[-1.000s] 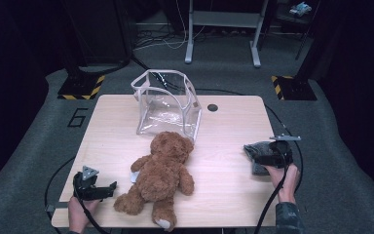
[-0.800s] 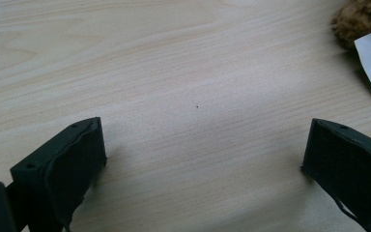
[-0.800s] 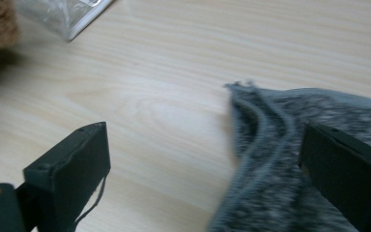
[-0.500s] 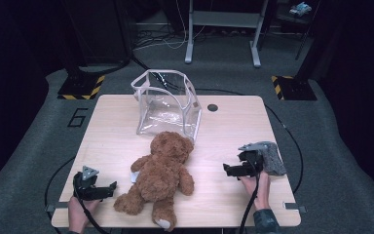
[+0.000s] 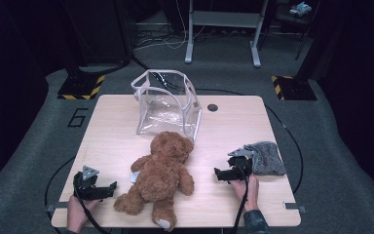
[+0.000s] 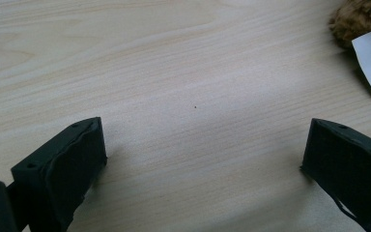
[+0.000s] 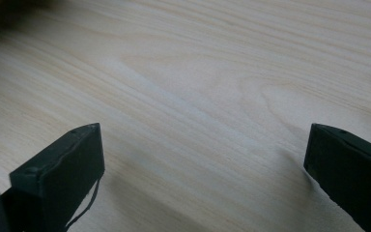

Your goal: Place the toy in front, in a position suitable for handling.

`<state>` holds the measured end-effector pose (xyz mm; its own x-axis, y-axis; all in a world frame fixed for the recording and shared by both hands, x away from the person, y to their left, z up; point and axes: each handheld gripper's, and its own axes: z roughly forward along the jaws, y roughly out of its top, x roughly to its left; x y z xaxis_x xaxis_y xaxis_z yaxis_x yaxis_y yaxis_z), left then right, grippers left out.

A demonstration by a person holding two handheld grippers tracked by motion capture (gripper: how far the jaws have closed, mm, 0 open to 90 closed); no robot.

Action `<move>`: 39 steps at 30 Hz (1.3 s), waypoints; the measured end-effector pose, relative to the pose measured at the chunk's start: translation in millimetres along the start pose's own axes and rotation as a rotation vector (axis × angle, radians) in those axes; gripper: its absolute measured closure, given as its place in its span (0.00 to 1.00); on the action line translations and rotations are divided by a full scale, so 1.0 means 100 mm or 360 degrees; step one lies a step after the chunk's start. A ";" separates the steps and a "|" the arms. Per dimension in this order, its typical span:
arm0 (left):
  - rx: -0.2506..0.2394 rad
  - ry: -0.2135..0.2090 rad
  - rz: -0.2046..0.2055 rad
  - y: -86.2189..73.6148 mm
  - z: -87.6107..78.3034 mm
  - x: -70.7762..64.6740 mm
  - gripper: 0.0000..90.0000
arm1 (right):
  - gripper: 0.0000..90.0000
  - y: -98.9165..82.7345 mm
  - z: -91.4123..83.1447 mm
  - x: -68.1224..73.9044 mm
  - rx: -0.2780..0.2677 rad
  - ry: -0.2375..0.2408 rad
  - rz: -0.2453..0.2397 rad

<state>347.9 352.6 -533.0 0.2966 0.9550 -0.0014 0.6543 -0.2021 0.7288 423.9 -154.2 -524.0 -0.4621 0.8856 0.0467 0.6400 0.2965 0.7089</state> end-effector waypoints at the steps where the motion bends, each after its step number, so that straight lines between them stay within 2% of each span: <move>1: 0.0001 0.0000 0.0000 0.00 0.00 0.00 0.01 | 0.00 0.00 0.00 -0.01 0.0005 0.0003 -0.0008; 6: 0.0014 -0.0025 0.0015 0.01 0.00 0.00 0.01 | 0.00 -0.01 0.02 -0.02 -0.0017 0.0017 0.0046; 10: 0.0065 -0.0056 0.0050 0.05 0.00 0.01 0.02 | 0.00 -0.02 0.04 -0.04 -0.0023 0.0000 0.0001; 11: 0.0084 -0.0076 0.0051 0.07 0.00 0.03 0.02 | 0.00 -0.02 0.04 -0.04 -0.0028 -0.0011 -0.0019; 13: 0.0105 -0.0141 0.0036 0.11 -0.02 0.06 0.04 | 0.01 -0.03 0.04 -0.01 -0.0023 -0.0023 -0.0009; 14: 0.0105 -0.0141 0.0036 0.11 -0.02 0.06 0.05 | 0.00 -0.03 0.05 0.00 -0.0022 -0.0043 -0.0019; 15: 0.0092 -0.0170 0.0024 0.15 -0.05 0.07 0.04 | 0.00 -0.02 0.05 0.02 -0.0011 -0.0048 -0.0024; 17: 0.0093 -0.0178 0.0053 0.20 -0.08 0.07 0.04 | 0.00 -0.03 0.05 0.00 -0.0010 -0.0044 -0.0050; 21: 0.0079 -0.0219 0.0074 0.36 -0.13 0.09 0.04 | 0.00 -0.02 0.06 0.00 -0.0009 -0.0044 -0.0058; 23: 0.0074 -0.0248 0.0062 0.44 -0.15 0.10 0.04 | 0.00 -0.03 0.06 0.00 -0.0009 -0.0045 -0.0057; 27: 0.0050 -0.0256 0.0077 0.63 -0.17 0.10 0.05 | 0.00 -0.02 0.06 0.00 -0.0009 -0.0047 -0.0062; 29: 0.0038 -0.0280 0.0074 0.73 -0.18 0.10 0.05 | 0.00 -0.02 0.06 0.01 -0.0017 -0.0049 -0.0036; 37: 0.0019 -0.0326 0.0100 1.16 -0.15 0.12 0.07 | 0.01 -0.02 0.06 0.00 -0.0019 -0.0055 -0.0038; 39: 0.0021 -0.0338 0.0104 1.19 -0.14 0.13 0.07 | 0.01 -0.02 0.06 0.01 -0.0020 -0.0057 -0.0035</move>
<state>420.3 343.5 -436.6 0.4773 0.8731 -0.0997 0.6375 -0.2659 0.7231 426.0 -152.1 -529.8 -0.4535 0.8912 0.0063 0.6220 0.3114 0.7185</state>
